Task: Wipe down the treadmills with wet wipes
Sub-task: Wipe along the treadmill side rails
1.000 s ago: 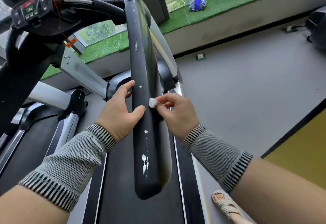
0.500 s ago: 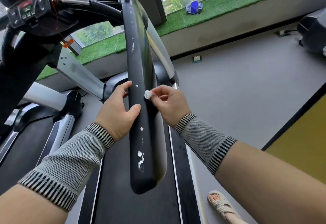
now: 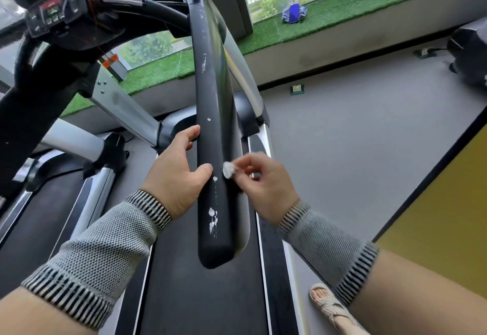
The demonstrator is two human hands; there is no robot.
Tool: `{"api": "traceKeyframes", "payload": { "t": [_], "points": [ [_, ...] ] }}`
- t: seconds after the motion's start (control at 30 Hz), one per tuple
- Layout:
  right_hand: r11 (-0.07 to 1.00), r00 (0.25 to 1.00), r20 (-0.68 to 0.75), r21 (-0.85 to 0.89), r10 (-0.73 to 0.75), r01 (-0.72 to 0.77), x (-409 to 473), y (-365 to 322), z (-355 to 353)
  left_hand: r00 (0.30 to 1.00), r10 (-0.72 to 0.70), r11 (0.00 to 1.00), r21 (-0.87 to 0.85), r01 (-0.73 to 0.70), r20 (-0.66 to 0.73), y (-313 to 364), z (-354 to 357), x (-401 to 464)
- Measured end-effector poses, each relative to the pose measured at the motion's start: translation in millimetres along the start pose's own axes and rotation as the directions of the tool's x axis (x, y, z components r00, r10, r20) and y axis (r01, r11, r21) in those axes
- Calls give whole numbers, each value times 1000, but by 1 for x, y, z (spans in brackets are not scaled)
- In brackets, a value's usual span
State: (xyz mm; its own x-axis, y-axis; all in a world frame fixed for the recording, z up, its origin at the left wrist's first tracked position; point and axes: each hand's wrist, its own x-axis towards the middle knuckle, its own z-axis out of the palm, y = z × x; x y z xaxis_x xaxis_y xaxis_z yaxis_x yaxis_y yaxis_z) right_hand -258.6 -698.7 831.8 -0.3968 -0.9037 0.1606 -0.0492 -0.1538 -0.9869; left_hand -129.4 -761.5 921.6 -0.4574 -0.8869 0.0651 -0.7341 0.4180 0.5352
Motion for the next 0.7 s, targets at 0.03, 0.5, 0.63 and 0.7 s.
{"api": "traceKeyframes", "payload": {
  "t": [0.03, 0.5, 0.63, 0.7],
  "points": [
    [1000, 1000, 20, 29, -8, 8, -14, 0, -3, 1000, -2, 1000, 9, 2, -2, -2, 0, -1],
    [999, 999, 28, 50, -16, 15, -48, 9, -9, 1000, 3, 999, -43, -2, 13, -2, 6, -2],
    [999, 997, -74, -22, 25, -26, 11, 6, -1, 1000, 9, 999, -42, -9, 18, -3, 7, 0],
    [998, 995, -83, 17, 59, -58, 18, 9, 0, 1000, 3, 999, -53, -2, 23, -4, 8, -1]
  ]
}}
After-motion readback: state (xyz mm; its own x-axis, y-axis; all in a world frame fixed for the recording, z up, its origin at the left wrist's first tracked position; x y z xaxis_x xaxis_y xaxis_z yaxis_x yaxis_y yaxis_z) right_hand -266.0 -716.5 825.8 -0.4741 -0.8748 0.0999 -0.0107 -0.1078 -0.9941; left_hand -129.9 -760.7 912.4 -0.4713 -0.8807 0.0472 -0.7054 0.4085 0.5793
